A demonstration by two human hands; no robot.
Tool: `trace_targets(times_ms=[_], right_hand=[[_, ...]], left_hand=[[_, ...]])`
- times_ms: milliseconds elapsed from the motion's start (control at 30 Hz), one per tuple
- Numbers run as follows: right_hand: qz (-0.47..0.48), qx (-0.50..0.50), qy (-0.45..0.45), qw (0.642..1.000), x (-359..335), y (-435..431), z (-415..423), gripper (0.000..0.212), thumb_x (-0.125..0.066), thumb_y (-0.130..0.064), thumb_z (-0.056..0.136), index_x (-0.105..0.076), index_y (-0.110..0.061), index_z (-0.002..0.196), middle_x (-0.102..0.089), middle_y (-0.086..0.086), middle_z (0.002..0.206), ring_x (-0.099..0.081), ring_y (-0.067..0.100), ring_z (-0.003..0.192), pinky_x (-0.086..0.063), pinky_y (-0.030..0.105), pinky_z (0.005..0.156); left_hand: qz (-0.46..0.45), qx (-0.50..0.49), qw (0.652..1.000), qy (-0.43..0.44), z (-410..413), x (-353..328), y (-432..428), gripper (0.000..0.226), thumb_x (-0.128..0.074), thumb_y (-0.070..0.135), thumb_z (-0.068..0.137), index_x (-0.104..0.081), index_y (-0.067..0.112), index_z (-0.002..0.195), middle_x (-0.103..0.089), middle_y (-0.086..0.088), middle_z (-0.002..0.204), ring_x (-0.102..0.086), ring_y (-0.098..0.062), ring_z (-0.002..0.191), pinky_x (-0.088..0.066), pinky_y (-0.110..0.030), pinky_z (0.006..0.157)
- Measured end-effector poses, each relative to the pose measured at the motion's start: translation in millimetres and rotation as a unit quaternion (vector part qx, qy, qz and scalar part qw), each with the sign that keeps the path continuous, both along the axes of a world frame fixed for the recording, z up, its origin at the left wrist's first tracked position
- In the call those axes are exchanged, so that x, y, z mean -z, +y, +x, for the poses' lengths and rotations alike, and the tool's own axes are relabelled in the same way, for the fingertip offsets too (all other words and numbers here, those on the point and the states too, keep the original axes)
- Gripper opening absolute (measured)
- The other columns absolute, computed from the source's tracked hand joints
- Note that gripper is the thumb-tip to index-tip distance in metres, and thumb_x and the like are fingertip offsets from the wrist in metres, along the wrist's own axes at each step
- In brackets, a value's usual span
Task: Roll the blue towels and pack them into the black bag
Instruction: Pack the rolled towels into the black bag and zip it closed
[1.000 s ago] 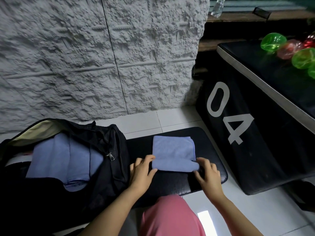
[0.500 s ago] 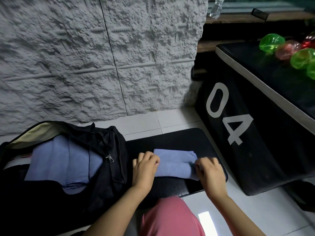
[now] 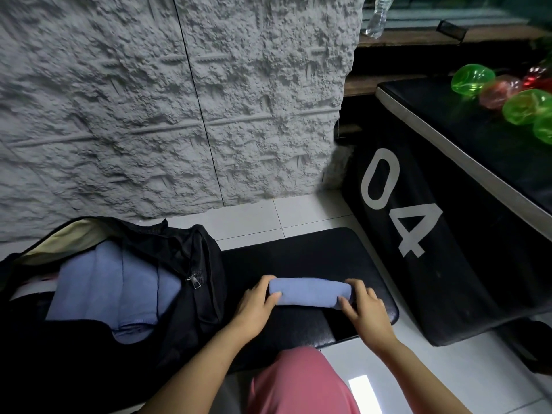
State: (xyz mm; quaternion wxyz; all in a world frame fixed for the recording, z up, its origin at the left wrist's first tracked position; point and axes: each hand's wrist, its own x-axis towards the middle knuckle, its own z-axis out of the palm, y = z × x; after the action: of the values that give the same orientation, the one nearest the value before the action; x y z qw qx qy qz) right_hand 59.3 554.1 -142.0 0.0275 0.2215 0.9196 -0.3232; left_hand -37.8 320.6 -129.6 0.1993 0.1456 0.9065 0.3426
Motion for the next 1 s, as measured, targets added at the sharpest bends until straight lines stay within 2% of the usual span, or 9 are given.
trace_targets(times_ms=[100,233,367,467,567,700,833,933,1000], right_hand=[[-0.106,0.03,-0.035,0.993,-0.9,-0.7,-4.3,0.035,-0.047,-0.044,0.093,-0.044,-0.028,0.124,-0.059,0.003,0.105,-0.058,0.021,0.097,-0.048,0.04,0.087],[-0.251,0.083,-0.009,0.964,-21.0,-10.8,-10.4,0.028,-0.055,-0.028,0.094,-0.051,-0.019,0.12,-0.063,0.001,0.114,-0.059,0.014,0.103,-0.048,0.036,0.094],[-0.274,0.248,0.129,0.92,-67.2,-36.8,-9.9,0.038,-0.07,-0.031,0.083,-0.049,-0.013,0.11,-0.059,0.003,0.1,-0.057,0.014,0.086,-0.045,0.027,0.077],[-0.479,0.219,0.042,0.849,-103.5,-67.3,-10.0,0.054,-0.061,-0.06,0.075,-0.053,-0.009,0.09,-0.056,0.006,0.071,-0.051,0.015,0.057,-0.038,0.025,0.052],[-0.657,0.098,-0.061,0.745,-128.0,-105.8,-9.8,0.072,-0.049,-0.068,0.078,-0.057,-0.005,0.112,-0.069,0.014,0.106,-0.066,0.025,0.085,-0.054,0.029,0.064],[-0.74,0.022,-0.017,0.672,-155.6,-143.8,-19.4,0.096,-0.088,-0.052,0.049,-0.055,-0.003,0.126,-0.058,0.023,0.127,-0.063,0.031,0.108,-0.058,0.031,0.073],[-0.713,-0.014,0.009,0.701,-169.5,-166.6,-36.3,0.089,-0.096,-0.033,0.043,-0.06,-0.004,0.119,-0.066,0.019,0.113,-0.068,0.029,0.094,-0.058,0.03,0.072],[-0.679,-0.061,0.001,0.731,-180.9,-185.2,-52.6,0.075,-0.091,-0.019,0.052,-0.058,-0.004,0.118,-0.066,0.018,0.115,-0.068,0.025,0.098,-0.057,0.032,0.082],[-0.609,-0.118,-0.022,0.784,-184.8,-202.9,-64.7,0.058,-0.081,-0.011,0.064,-0.058,-0.004,0.116,-0.066,0.017,0.116,-0.065,0.025,0.104,-0.054,0.035,0.09]], left_hand=[[0.064,-0.062,0.99,-0.106,2.2,-7.7,5.7,0.029,-0.042,0.036,0.097,-0.044,0.021,0.122,-0.057,-0.004,0.118,-0.062,-0.022,0.097,-0.052,-0.033,0.083],[0.27,-0.197,0.892,-0.305,8.1,-27.0,6.8,0.023,-0.053,0.02,0.095,-0.053,0.008,0.114,-0.061,-0.012,0.117,-0.067,-0.024,0.096,-0.058,-0.031,0.078],[0.338,-0.248,0.871,-0.257,7.8,-58.6,-4.1,0.02,-0.063,0.011,0.087,-0.061,0.004,0.105,-0.065,-0.014,0.112,-0.064,-0.021,0.103,-0.056,-0.03,0.081],[0.399,-0.267,0.847,-0.228,5.6,-94.7,-19.5,0.017,-0.066,0.005,0.083,-0.063,-0.002,0.098,-0.067,-0.018,0.103,-0.065,-0.024,0.096,-0.056,-0.033,0.083],[0.457,-0.234,0.825,-0.234,6.0,-129.3,-46.9,0.013,-0.064,0.002,0.083,-0.064,-0.003,0.095,-0.066,-0.02,0.098,-0.064,-0.025,0.093,-0.055,-0.04,0.086],[0.454,-0.159,0.845,-0.234,12.2,-161.8,-104.4,0.014,-0.06,-0.003,0.082,-0.065,0.001,0.095,-0.069,-0.014,0.091,-0.066,-0.017,0.084,-0.055,-0.028,0.072],[0.428,-0.148,0.862,-0.228,7.5,-180.1,-176.6,0.021,-0.071,-0.001,0.074,-0.063,0.0,0.094,-0.064,-0.014,0.09,-0.064,-0.015,0.082,-0.056,-0.023,0.071],[0.373,-0.134,0.894,-0.211,0.0,-185.1,-231.9,0.054,-0.081,0.019,0.05,-0.067,0.003,0.1,-0.07,-0.012,0.096,-0.065,-0.018,0.092,-0.054,-0.023,0.079],[0.312,-0.126,0.927,-0.163,-4.8,-184.4,-262.1,0.058,-0.079,0.023,0.045,-0.068,0.006,0.099,-0.07,-0.007,0.101,-0.064,-0.015,0.094,-0.051,-0.02,0.08]])
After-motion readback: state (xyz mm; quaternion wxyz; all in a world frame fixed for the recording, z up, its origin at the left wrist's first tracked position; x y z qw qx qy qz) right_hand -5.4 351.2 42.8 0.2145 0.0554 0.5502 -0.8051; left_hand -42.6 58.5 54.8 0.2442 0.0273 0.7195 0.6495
